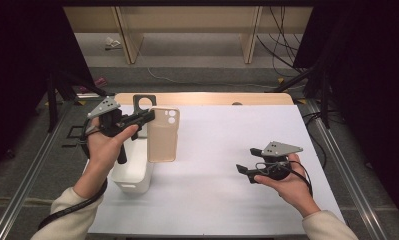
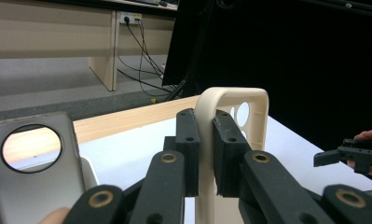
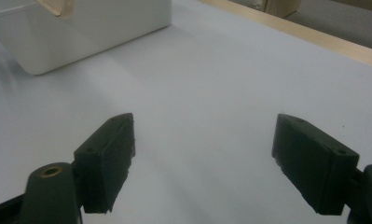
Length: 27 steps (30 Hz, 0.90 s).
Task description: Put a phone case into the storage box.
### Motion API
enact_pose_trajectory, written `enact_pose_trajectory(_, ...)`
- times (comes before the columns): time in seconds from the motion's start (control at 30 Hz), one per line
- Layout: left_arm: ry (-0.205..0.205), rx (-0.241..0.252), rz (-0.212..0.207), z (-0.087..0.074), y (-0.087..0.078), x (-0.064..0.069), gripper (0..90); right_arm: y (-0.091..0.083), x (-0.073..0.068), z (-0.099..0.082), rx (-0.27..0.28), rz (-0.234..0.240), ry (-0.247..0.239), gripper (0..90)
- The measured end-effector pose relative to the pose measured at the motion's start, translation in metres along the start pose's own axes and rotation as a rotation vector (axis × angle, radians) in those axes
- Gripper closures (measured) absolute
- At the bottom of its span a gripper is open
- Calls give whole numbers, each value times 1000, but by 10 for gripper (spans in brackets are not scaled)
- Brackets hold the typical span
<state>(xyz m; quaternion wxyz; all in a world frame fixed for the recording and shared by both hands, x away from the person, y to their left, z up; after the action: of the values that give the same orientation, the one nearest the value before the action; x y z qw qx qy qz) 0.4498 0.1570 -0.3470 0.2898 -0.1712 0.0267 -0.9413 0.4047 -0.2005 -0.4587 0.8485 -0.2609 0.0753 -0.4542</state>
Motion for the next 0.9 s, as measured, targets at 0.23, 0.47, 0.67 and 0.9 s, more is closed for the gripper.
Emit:
enact_pose_trajectory(0.23, -1, 11, 7, 3, -5, -3, 820, 0, 1, 0, 1, -2, 1, 216)
enact_pose_trajectory(0.47, 0, 25, 16, 8, -11, -6, 820, 0, 1, 0, 3, -5, 4, 216)
enact_pose_trajectory(0.67, -1, 30, 23, 10, -15, -9, 820, 0, 2, 0, 4, -7, 7, 215)
enact_pose_trajectory(0.9, 0, 37, 29, 13, -20, -11, 820, 0, 2, -1, 3, -7, 11, 215)
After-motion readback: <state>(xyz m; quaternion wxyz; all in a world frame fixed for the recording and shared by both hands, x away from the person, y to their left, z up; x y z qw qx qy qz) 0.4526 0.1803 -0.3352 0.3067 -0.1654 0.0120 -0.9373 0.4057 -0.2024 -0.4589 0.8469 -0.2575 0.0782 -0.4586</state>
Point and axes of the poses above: each handheld gripper's, and its own axes: y roughly forward along the jaws, z roughly out of its top, x roughly to its right, the point moved 6 cm from there along y, roughly forward along the jaws, and after that the axes turned 15 degrees about -z, right-handed, at the moved point
